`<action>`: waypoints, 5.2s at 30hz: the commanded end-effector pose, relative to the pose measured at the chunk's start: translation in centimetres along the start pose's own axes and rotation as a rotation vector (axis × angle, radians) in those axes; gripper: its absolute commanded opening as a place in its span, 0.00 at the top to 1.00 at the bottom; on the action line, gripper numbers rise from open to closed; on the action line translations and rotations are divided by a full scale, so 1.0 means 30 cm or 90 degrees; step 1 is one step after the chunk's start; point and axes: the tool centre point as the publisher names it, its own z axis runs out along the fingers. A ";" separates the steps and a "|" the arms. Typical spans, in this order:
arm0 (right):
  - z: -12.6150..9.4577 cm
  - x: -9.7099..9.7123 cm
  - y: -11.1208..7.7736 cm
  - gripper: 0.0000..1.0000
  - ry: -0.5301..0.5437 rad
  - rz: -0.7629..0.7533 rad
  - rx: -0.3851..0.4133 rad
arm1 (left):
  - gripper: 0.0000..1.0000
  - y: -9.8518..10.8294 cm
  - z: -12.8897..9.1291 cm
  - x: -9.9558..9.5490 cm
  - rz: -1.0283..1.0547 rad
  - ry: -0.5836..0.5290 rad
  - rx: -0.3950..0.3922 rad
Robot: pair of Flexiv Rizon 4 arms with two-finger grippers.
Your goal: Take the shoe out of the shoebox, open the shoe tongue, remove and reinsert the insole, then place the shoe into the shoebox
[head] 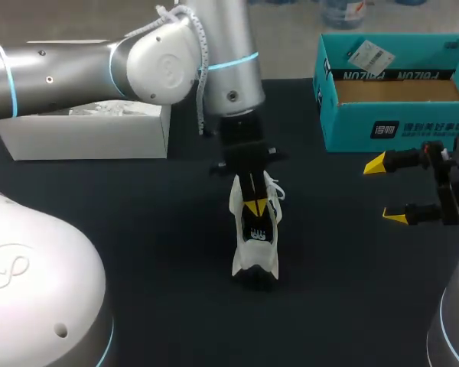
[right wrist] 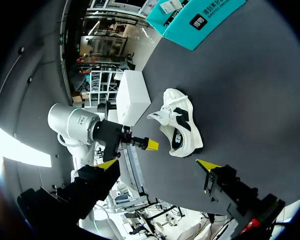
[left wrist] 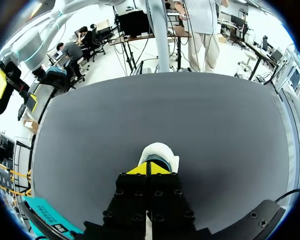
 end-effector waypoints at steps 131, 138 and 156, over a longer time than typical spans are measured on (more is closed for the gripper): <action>-0.018 -0.007 -0.030 0.00 0.000 0.001 -0.009 | 0.00 0.268 0.138 0.032 0.051 0.066 -0.374; -0.018 -0.007 -0.030 0.00 0.000 0.001 -0.009 | 0.00 0.250 0.087 0.037 0.056 0.069 -0.382; -0.018 -0.007 -0.030 0.00 0.000 0.001 -0.009 | 0.00 0.347 -0.052 -0.012 0.039 0.089 -0.418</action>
